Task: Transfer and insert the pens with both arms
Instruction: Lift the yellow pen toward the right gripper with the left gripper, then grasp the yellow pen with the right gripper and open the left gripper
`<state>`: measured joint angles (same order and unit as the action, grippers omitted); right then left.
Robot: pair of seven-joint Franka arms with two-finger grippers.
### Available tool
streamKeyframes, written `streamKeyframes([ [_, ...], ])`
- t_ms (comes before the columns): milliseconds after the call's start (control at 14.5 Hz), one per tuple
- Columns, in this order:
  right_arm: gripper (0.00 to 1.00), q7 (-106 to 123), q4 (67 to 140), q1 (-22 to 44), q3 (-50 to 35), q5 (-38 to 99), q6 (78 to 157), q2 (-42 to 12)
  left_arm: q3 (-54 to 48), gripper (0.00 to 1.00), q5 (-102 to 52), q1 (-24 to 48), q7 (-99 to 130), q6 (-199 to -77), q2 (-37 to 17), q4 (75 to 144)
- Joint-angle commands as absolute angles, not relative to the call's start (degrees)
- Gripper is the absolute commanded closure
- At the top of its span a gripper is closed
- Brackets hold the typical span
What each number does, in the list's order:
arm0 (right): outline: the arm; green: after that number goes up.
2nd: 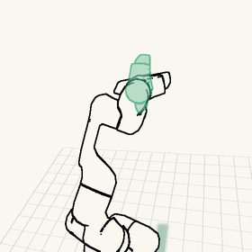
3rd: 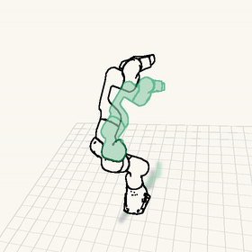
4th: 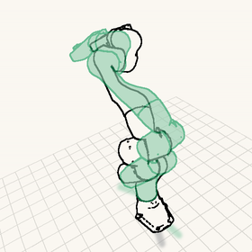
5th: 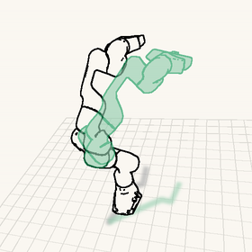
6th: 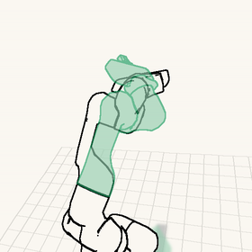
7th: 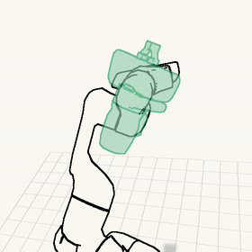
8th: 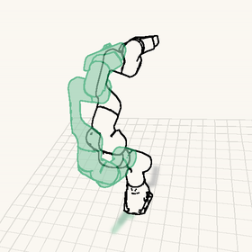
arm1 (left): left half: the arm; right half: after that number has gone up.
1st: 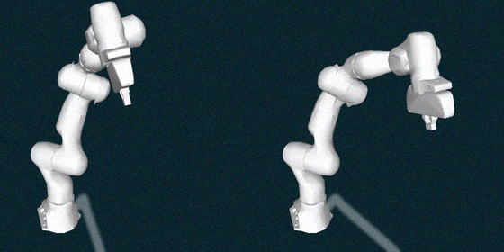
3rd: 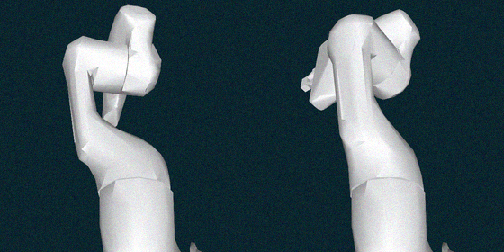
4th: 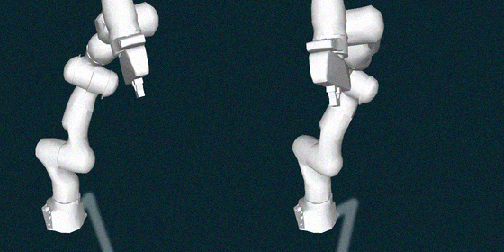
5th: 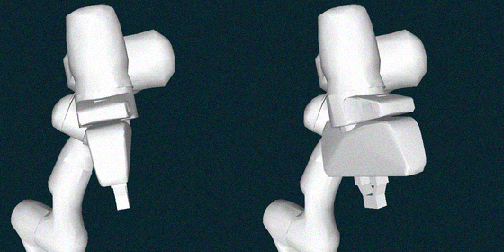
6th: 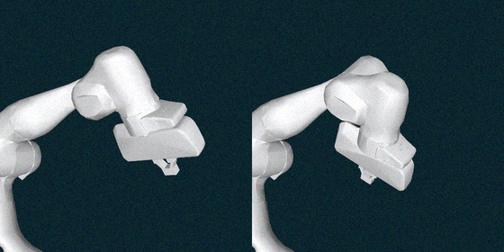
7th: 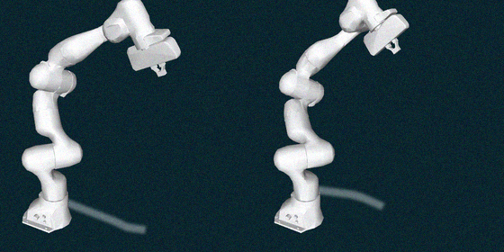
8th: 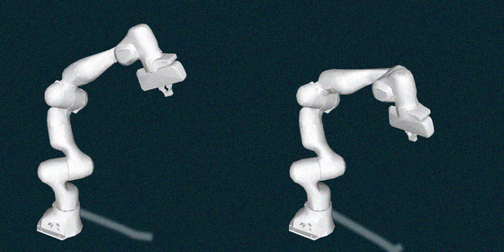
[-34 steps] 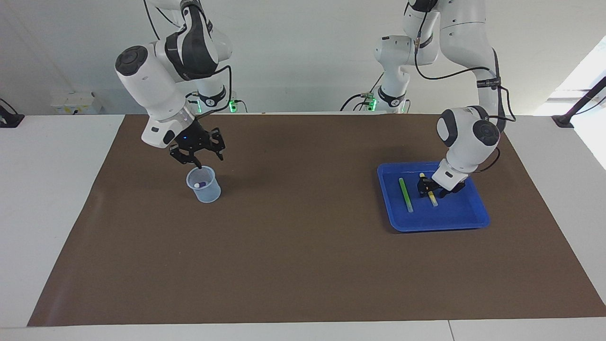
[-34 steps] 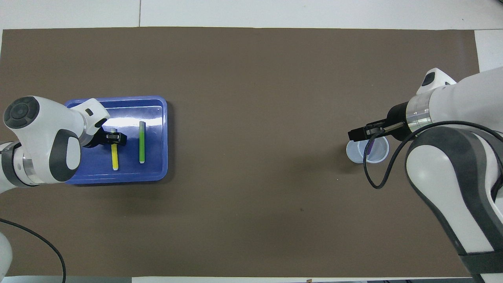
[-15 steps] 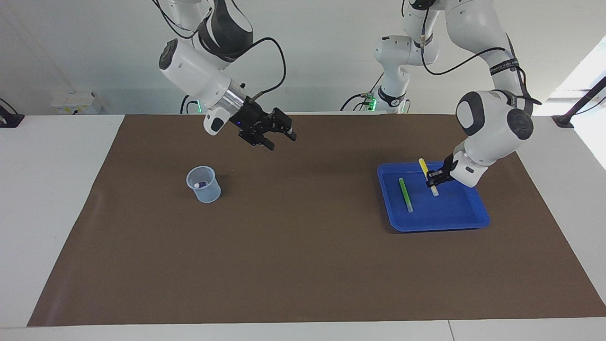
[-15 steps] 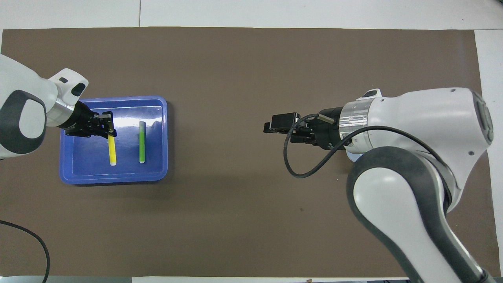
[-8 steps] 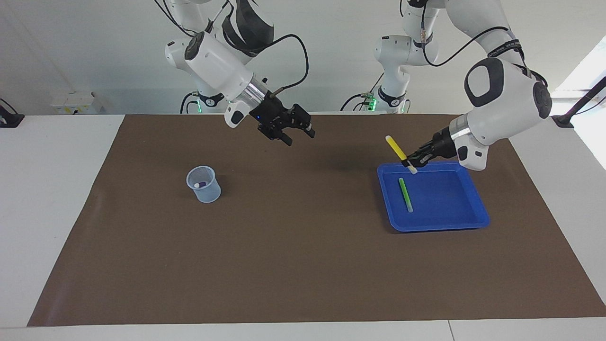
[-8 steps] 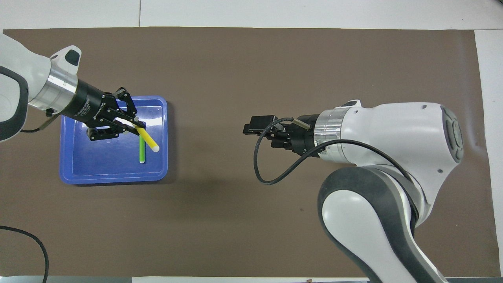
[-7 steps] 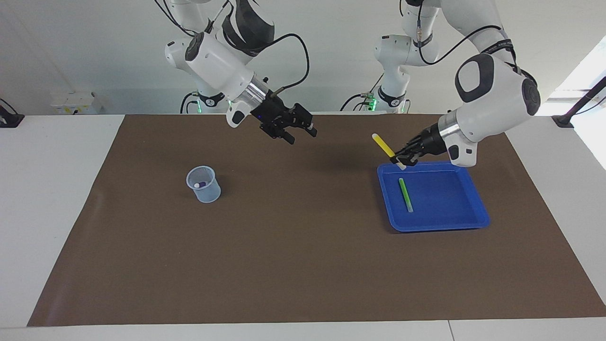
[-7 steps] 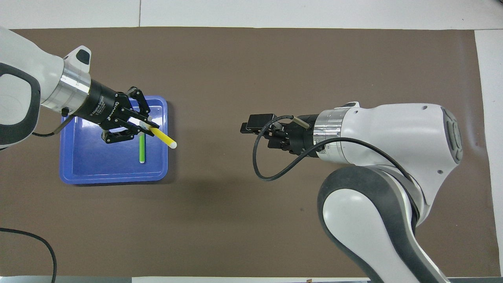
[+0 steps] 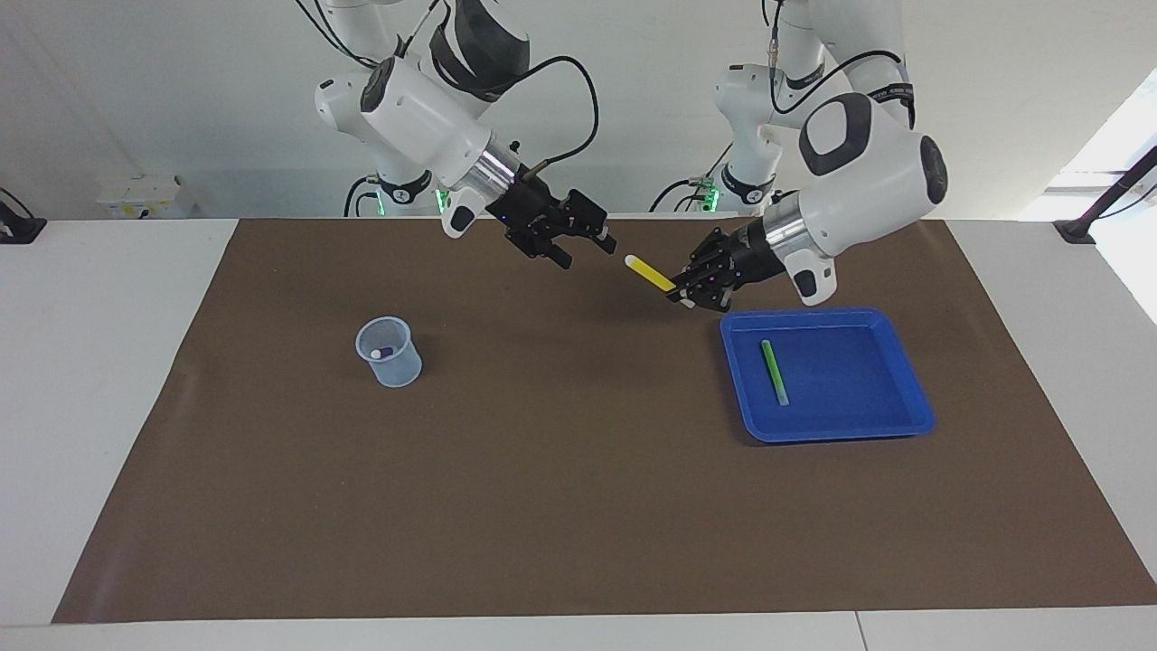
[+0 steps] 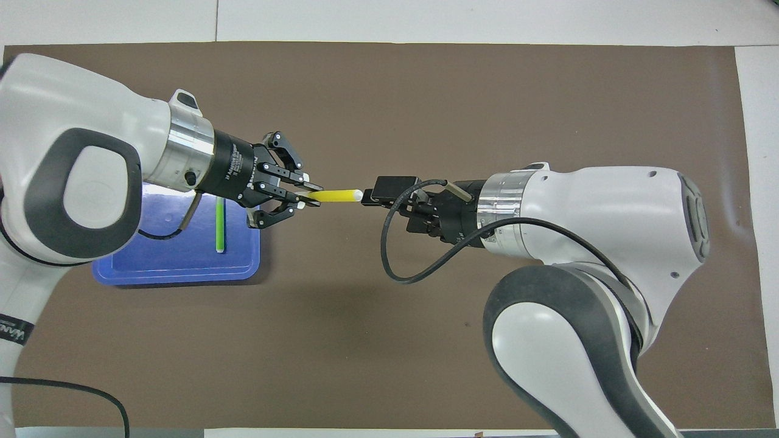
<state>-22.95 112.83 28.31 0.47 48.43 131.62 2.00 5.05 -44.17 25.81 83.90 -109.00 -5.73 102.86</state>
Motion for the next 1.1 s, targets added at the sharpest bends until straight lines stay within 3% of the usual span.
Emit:
streamKeyframes([
  [0, 0.03, -23.29, 112.42, 28.48, 0.18, 49.31, 132.54, 2.73, 5.8, 1.0, -46.41, 31.36, 85.78, -119.76, 3.49, 115.72],
  [137, 0.11, -23.2, 112.06, 29.09, 0.0, 48.61, 135.5, 2.37, 5.71, 1.0, -47.8, 32.17, 85.78, -121.64, 5.62, 118.64],
  [481, 0.16, -20.74, 112.67, 29.79, 0.09, 44.56, 136.06, 2.2, 5.71, 1.0, -51.15, 32.25, 85.52, -122.08, 6.15, 118.92],
  [1031, 0.26, -20.57, 112.68, 29.97, 0.09, 41.5, 129.56, 3.16, 5.71, 1.0, -51.33, 32.26, 85.61, -123.05, 6.24, 119.18],
])
